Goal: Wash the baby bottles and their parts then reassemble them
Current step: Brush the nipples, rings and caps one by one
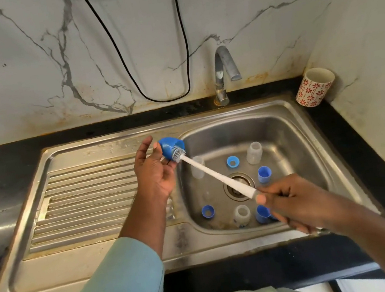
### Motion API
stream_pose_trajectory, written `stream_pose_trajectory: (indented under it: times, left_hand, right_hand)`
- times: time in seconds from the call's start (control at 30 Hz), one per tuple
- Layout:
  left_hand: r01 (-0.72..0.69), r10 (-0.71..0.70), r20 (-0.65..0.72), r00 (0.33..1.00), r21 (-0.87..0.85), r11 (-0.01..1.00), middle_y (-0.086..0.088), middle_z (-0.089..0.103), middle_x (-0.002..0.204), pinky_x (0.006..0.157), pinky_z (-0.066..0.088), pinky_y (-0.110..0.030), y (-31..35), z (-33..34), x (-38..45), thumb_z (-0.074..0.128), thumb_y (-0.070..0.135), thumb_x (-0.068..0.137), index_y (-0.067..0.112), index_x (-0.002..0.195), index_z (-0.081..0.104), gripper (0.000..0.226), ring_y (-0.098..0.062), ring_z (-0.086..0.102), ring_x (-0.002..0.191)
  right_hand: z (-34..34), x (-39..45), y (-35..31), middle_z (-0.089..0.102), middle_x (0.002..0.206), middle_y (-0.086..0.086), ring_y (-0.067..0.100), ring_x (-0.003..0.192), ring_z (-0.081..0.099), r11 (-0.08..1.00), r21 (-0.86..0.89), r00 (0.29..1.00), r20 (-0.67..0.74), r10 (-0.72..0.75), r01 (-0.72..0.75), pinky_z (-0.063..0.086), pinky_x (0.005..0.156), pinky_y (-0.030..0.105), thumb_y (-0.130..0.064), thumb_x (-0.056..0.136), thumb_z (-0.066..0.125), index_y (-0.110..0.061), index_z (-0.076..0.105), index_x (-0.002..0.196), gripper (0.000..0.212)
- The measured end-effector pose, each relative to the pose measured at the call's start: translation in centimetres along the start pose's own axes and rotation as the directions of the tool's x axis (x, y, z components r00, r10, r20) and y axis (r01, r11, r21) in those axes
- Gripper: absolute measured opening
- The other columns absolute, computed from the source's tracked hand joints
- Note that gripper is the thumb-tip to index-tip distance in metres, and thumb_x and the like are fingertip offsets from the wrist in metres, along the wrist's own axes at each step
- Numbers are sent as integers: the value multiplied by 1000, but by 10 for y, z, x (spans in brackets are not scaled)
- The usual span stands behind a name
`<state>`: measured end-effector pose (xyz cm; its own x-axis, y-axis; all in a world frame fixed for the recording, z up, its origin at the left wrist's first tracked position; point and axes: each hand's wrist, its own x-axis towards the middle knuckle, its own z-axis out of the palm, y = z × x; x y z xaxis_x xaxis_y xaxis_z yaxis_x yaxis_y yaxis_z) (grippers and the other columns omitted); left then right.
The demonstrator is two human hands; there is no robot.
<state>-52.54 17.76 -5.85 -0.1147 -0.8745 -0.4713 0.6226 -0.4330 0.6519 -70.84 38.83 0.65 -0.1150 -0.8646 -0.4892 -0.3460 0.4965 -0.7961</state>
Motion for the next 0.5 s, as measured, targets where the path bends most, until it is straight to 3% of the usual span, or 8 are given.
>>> stream_pose_trajectory:
  times: [0.07, 0.13, 0.23, 0.33, 0.37, 0.5]
  left_hand:
    - [-2, 2, 3, 1000, 21, 1000, -18, 58, 119, 82, 59, -51, -2, 3, -2, 57, -1, 95, 21, 111, 60, 28, -40, 64, 109]
    - [-4, 4, 3, 1000, 25, 1000, -19, 58, 120, 73, 61, -49, -8, 11, -6, 58, -1, 94, 20, 108, 62, 25, -41, 64, 108]
    - [-25, 27, -60, 998, 48, 999, -15, 59, 114, 80, 59, -49, -13, 18, -5, 56, -2, 96, 19, 110, 62, 26, -38, 63, 109]
    - [-15, 21, -74, 997, 79, 997, -15, 57, 116, 75, 60, -48, -22, 20, -3, 57, 0, 96, 18, 116, 60, 28, -37, 64, 104]
    - [-11, 17, -74, 997, 80, 997, -15, 57, 117, 72, 60, -48, -25, 22, -3, 57, 1, 96, 18, 114, 60, 25, -37, 64, 102]
    - [-36, 41, -80, 996, 58, 998, -15, 58, 118, 79, 57, -53, -26, 31, 3, 56, 1, 97, 21, 106, 59, 22, -35, 66, 95]
  right_hand:
    - [-16, 4, 4, 50, 52, -2, 11, 40, 40, 997, -78, 998, -69, 0, -6, 33, 38, 24, -36, 95, 58, -26, 73, 89, 19]
    - [-28, 11, 9, 48, 49, -6, 4, 38, 39, 985, -172, 993, -109, -37, 17, 34, 39, 19, -32, 95, 59, -19, 73, 94, 20]
    - [-31, 12, 17, 48, 47, -6, 2, 36, 40, 983, -176, 998, -22, -59, 54, 35, 39, 17, -30, 95, 59, -15, 71, 87, 21]
    - [-49, 21, 27, 54, 57, -4, -1, 42, 44, 942, -329, 983, -138, -121, 70, 34, 43, 13, -34, 92, 62, -30, 72, 99, 13]
    - [-52, 24, 30, 55, 57, -4, -1, 42, 44, 943, -323, 980, -145, -134, 81, 34, 44, 14, -33, 92, 63, -32, 72, 101, 13]
    - [-45, 25, 37, 49, 52, 0, 9, 37, 41, 994, -30, 995, 11, -102, 102, 35, 36, 23, -24, 94, 62, -34, 70, 85, 16]
